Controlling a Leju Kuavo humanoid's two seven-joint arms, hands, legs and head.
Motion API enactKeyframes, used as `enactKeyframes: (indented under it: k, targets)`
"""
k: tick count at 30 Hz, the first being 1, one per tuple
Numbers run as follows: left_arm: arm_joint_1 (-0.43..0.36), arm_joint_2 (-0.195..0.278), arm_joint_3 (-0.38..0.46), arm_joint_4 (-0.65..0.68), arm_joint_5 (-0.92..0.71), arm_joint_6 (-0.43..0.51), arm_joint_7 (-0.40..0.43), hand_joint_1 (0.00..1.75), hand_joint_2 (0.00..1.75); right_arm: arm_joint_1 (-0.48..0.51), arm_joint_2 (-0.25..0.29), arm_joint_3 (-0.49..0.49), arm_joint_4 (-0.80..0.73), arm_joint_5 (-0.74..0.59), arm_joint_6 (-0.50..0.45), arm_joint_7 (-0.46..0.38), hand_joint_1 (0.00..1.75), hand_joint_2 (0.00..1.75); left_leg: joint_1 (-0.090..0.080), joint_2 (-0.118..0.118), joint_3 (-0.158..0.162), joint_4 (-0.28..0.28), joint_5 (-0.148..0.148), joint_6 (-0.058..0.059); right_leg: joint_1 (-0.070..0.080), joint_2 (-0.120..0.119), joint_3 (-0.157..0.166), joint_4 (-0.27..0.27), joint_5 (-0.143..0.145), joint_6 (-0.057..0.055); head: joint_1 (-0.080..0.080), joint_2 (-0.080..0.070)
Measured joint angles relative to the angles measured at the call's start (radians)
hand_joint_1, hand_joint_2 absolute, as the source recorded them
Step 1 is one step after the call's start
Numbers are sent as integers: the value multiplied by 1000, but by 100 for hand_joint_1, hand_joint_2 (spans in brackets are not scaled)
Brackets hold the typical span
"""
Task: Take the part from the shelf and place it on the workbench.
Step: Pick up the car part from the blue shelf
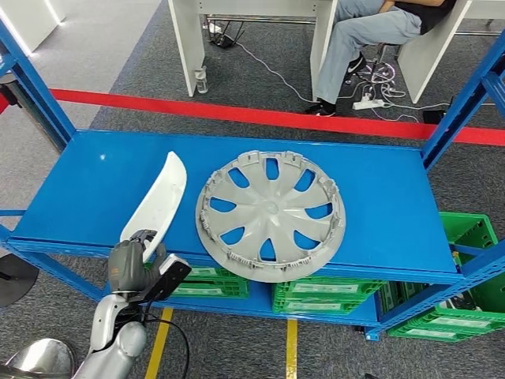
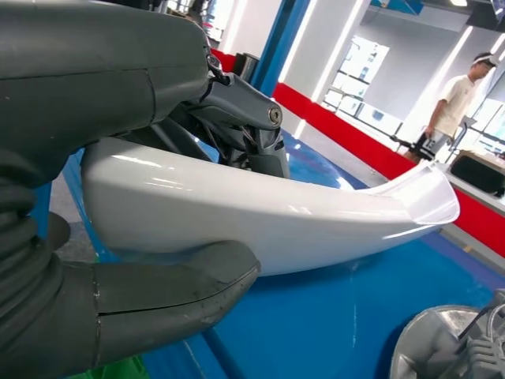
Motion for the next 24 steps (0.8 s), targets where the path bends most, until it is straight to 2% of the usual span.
enactKeyframes:
  k: [9, 13, 16, 24]
  targets:
    - [7, 2, -7, -63, -85, 60, 5, 175, 175, 0, 0, 13, 0, -12, 0, 1, 0, 0, 0, 0, 0, 0, 0, 0, 0, 0, 0, 0, 0, 0, 0, 0]
    - [15, 7, -27, -168, -267, 138, 24, 175, 175, 1, 0, 23, 0, -19, 3, 0, 0, 0, 0, 0, 0, 0, 0, 0, 0, 0, 0, 0, 0, 0, 0, 0]
    - [22, 17, -53, -275, -388, 161, 63, 175, 175, 1, 0, 34, 0, -24, 3, -1, 0, 0, 0, 0, 0, 0, 0, 0, 0, 0, 0, 0, 0, 0, 0, 0]
    - [55, 22, -69, -461, -454, 162, 37, 175, 175, 0, 0, 54, 0, -35, -4, -2, 0, 0, 0, 0, 0, 0, 0, 0, 0, 0, 0, 0, 0, 0, 0, 0]
